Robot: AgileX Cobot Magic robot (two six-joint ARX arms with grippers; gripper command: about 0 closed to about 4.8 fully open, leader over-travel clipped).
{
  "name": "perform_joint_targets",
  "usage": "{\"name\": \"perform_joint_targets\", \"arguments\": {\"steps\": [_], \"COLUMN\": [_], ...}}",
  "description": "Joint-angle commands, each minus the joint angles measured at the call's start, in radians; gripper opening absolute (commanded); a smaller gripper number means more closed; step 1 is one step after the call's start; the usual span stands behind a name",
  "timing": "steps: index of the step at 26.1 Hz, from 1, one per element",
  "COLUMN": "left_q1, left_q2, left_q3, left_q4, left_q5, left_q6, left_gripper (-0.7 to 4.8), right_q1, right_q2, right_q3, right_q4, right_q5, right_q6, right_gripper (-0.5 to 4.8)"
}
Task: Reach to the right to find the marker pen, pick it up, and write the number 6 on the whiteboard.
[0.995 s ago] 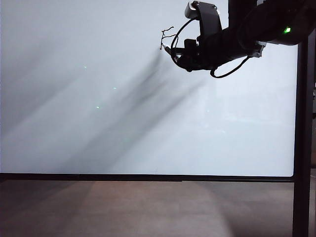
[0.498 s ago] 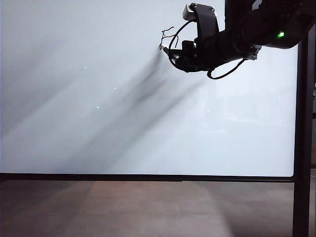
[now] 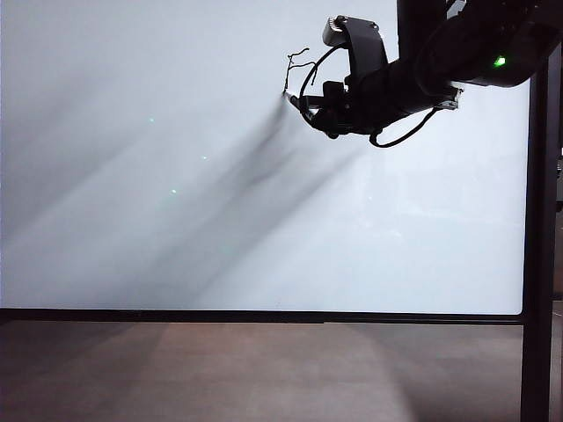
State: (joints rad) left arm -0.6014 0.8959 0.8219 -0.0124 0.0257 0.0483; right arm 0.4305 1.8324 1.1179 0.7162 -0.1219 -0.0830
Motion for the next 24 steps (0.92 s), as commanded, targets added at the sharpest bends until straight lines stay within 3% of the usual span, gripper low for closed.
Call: {"name": "perform_joint_targets", "arguments": {"steps": [1,6,24], "left_q1": [-0.002,-0.002,-0.002], "left_q2": [-0.003,-0.003,-0.003], "left_q3": [0.004,0.004,0.004], "left_q4": [0.012,0.012,0.012], "left_q5": [0.005,0.005,0.005], "left_q6": [-0.004,-0.004,-0.004], "left_gripper": [-0.06,-0.06,-0.06], "right_q1": [0.001,0.001,0.001], "right_q2": [-0.008,-0.010,-0.039], "right_q3": [0.007,0.006,0.006], "right_q4": [0.014,0.014,-0.054], "right_q5": [0.019,0.024,0.199], "right_q6": [0.005,0.005,0.009], "right_gripper": [0.31,0.31,0.31]}}
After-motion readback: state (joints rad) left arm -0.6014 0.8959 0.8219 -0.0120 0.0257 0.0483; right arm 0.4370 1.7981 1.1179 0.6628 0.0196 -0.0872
